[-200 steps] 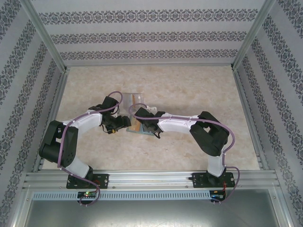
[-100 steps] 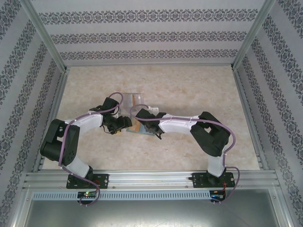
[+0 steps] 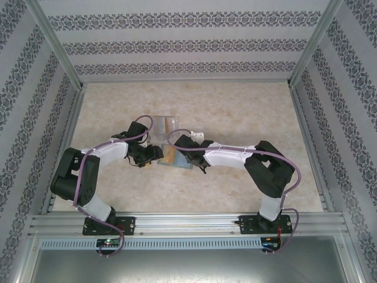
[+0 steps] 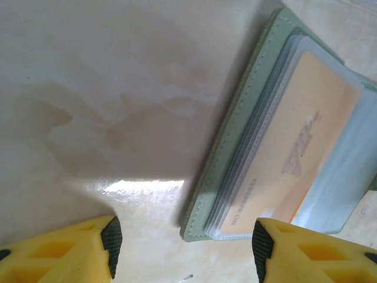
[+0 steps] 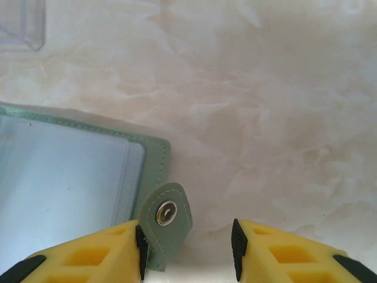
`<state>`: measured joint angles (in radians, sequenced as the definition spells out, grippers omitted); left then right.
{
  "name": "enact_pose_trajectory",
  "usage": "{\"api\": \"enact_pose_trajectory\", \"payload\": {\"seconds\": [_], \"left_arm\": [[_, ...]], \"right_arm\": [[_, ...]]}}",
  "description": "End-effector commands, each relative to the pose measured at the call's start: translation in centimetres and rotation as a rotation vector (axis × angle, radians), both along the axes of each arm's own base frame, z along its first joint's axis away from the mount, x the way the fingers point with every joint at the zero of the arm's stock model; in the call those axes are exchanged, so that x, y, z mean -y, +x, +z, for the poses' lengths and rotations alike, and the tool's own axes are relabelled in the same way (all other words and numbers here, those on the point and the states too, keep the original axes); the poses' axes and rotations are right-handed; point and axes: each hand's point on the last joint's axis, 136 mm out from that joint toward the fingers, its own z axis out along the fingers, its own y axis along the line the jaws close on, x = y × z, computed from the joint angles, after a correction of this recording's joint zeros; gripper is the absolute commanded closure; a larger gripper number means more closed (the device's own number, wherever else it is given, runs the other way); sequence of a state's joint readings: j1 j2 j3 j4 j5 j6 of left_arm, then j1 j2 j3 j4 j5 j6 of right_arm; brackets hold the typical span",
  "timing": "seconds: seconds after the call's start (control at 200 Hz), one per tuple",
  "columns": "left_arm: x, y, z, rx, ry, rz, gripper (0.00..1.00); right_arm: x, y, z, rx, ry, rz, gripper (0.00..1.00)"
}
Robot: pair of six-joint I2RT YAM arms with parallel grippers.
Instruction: Put the credit cards into the card holder
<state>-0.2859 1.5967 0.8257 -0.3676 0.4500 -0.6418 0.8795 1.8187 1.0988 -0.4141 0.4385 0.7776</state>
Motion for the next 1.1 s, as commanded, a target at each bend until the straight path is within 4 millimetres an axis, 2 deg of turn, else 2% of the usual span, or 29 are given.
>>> {"api": "enact_pose_trajectory", "payload": {"seconds": [0.0,0.115,0.47,0.53,0.679,0.924,1.094], "left_arm": [[0.5,0.5,-0.1,0.009,-0.042,0.009,0.39],[0.9,0.6,0.1,0.008,-0.055,-0.003,0.41],[2.0,0.9,0.1,-0.001,-0.072,-0.031,0.51],[2.1,0.9,-0.1,-0.019,-0.061,-0.043,0.54],[3.4,1.0,0.0,-0.016,-0.108,-0.077,0.55],[5.1,1.6,1.4,0.03,-0.172,-0.107,0.56],[5.9,2.1,4.2,0.113,-0.217,-0.12,0.56]], "right_arm": [[0.9,0.4,1.1,0.048,-0.011,-0.008,0.58],[1.2,0.1,0.6,0.028,0.011,-0.021,0.61],[1.8,-0.4,0.1,0.031,0.053,-0.046,0.79],[1.4,-0.4,-0.1,0.029,0.092,-0.045,0.83],[-0.1,-0.4,-1.6,-0.012,0.269,-0.029,0.92],[-0.4,-0.2,-1.6,-0.005,0.322,-0.025,0.96],[-0.6,-0.2,-1.4,0.001,0.338,-0.017,0.97]]}}
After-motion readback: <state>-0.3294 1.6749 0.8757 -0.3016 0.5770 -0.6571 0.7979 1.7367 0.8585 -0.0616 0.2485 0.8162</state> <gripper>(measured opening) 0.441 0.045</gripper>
